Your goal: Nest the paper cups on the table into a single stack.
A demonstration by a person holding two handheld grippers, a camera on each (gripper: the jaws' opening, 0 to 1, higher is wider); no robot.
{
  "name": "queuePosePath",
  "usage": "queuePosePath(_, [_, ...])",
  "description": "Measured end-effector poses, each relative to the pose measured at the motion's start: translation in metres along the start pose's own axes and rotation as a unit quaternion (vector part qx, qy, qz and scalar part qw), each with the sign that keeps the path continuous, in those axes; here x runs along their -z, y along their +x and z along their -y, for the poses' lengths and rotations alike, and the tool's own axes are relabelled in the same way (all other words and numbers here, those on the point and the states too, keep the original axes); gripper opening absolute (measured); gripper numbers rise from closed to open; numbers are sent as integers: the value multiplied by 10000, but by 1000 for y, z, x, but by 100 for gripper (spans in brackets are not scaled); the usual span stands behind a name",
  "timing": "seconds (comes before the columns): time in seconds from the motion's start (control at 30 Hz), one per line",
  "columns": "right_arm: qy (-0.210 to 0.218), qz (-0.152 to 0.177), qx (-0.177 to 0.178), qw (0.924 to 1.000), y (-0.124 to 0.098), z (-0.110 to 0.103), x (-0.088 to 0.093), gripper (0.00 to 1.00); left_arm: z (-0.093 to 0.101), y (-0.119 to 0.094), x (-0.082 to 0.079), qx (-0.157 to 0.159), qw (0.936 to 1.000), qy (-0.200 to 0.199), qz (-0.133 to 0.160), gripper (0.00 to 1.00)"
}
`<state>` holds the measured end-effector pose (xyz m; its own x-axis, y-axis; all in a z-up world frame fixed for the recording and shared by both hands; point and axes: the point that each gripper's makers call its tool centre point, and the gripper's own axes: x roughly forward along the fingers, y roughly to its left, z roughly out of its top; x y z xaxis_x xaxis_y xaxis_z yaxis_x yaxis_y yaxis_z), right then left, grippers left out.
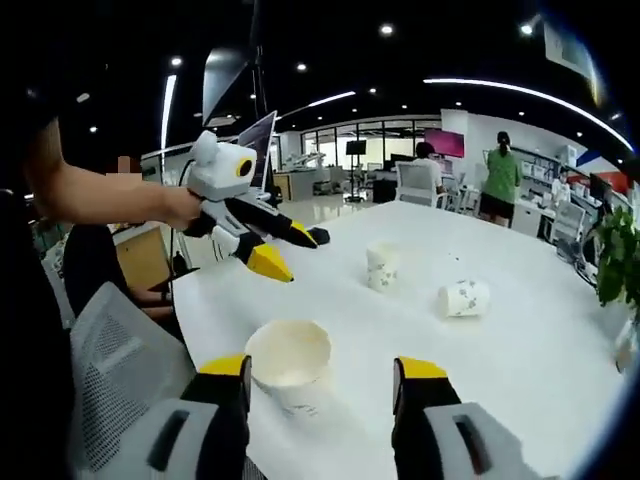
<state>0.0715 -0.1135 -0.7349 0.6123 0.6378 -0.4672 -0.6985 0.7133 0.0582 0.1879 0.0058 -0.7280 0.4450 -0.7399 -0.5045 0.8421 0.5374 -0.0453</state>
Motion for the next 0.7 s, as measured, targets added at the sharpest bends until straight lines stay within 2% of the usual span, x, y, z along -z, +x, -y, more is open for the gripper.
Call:
queuePosePath(0.27, [86,56,209,9997,-10,9,8,73,-37,26,-9,-152,9999,-6,48,53])
queuePosePath(0.43, [195,84,338,9992,-14,16,11,77,-52,42,-19,-303,9993,-163,124,47])
queuePosePath(0.6, [204,81,427,9988,-18,19,14,80,-72,56,-23,-391,9991,-166,75,44])
queuePosePath(0.7, [273,114,470,9985,-20,19,16,83,-81,66,-18,-368,9993,-46,-112,43])
